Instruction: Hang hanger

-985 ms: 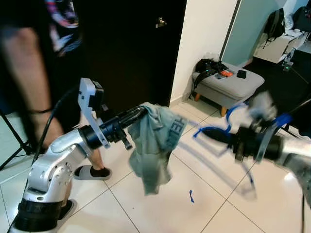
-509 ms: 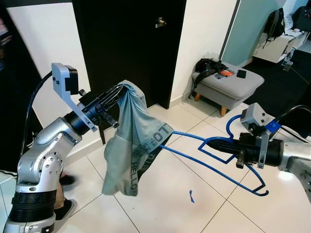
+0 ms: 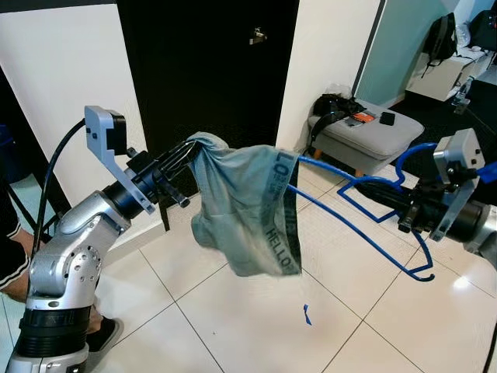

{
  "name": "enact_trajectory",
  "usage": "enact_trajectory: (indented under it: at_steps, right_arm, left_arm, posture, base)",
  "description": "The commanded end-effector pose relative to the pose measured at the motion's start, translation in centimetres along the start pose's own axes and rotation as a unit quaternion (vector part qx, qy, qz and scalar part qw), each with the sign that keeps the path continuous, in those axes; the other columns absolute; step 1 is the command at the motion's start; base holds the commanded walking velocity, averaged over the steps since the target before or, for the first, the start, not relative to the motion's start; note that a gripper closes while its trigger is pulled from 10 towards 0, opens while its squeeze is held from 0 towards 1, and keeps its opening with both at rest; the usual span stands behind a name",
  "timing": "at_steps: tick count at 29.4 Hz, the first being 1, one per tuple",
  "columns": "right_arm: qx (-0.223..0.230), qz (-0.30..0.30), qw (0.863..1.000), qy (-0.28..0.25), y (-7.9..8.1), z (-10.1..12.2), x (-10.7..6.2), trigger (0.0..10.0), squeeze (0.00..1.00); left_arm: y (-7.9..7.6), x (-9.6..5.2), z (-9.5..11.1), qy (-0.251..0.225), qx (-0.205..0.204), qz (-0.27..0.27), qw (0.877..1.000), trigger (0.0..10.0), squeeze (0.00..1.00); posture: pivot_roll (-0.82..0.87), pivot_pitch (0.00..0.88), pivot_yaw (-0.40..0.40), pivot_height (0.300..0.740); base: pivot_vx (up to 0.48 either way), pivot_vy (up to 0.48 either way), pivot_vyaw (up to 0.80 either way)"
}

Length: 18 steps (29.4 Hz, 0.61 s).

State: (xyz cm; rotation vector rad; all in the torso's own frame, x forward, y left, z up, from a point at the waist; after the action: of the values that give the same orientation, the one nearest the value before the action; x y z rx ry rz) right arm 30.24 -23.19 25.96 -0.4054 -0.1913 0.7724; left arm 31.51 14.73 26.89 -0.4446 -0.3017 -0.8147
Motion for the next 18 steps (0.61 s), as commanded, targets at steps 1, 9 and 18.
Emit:
enact_trajectory:
  at_steps: [1, 9, 18]
  right_arm:
    - [0.002, -0.005, 1.0, -0.031, -0.1, 0.8, 0.2, 10.0, 0.0]
    - [0.028, 0.001, 0.995, -0.096, 0.3, 2.6, 0.5, 10.0, 0.0]
    - [0.048, 0.021, 0.989, -0.136, 1.1, 3.4, 0.7, 10.0, 0.0]
  left_arm:
    - [-0.8, 0.3, -0.3, -0.001, -0.012, -0.019, 1.0, 0.0, 0.0]
    - [0.2, 0.2, -0.1, -0.01, -0.014, 0.012, 1.0, 10.0, 1.0]
    - [3.2, -0.6, 1.4, -0.014, 0.042, 0.085, 0.995, 10.0, 1.0]
  posture:
    - [0.01, 0.0, -0.044, 0.74]
    - [0.01, 0.0, -0.041, 0.74]
    - [0.01, 0.0, -0.039, 0.74]
  base:
    - [0.0, 0.0, 0.0]
    - [0.0, 0.0, 0.0]
    - [0.0, 0.0, 0.0]
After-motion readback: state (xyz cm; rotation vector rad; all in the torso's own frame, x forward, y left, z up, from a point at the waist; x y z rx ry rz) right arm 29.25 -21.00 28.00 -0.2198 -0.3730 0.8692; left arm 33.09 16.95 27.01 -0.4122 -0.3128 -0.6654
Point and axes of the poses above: a point about 5 cm out from each wrist's last joint towards the gripper, its own x axis pointing out of the wrist towards the gripper, its own z axis along the axis of the wrist's last joint, y = z × x, the point moved 3 cm from there along x, pointing out of the wrist towards the gripper, and after that the axes turned 14 degrees about -x, right-handed, at the moved point
